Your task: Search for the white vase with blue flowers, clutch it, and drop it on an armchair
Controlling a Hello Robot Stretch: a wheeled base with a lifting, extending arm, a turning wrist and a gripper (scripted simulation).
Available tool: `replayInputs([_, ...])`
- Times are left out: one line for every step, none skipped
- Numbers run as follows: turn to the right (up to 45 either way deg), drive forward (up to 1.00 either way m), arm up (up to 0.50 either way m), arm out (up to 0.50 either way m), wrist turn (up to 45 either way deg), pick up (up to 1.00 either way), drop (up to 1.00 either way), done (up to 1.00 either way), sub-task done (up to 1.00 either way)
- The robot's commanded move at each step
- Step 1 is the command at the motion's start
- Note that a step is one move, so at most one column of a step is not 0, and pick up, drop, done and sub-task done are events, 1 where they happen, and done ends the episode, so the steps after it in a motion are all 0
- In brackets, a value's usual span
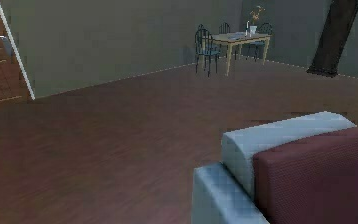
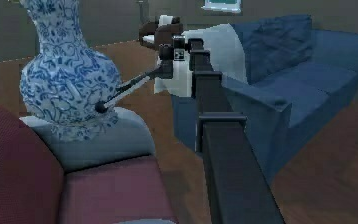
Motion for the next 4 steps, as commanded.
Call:
replayInputs([0.0, 0.00, -0.40, 0.00, 0.0, 0.00, 0.00, 0.00, 0.00])
replayInputs([0.0, 0.00, -0.32, 0.00, 0.0, 0.00, 0.00, 0.00, 0.00])
replayInputs([0.0, 0.00, 0.00, 0.00, 0.0, 0.00, 1.00, 0.00, 0.00])
replayInputs([0.0, 0.00, 0.10, 0.00, 0.0, 0.00, 0.00, 0.00, 0.00])
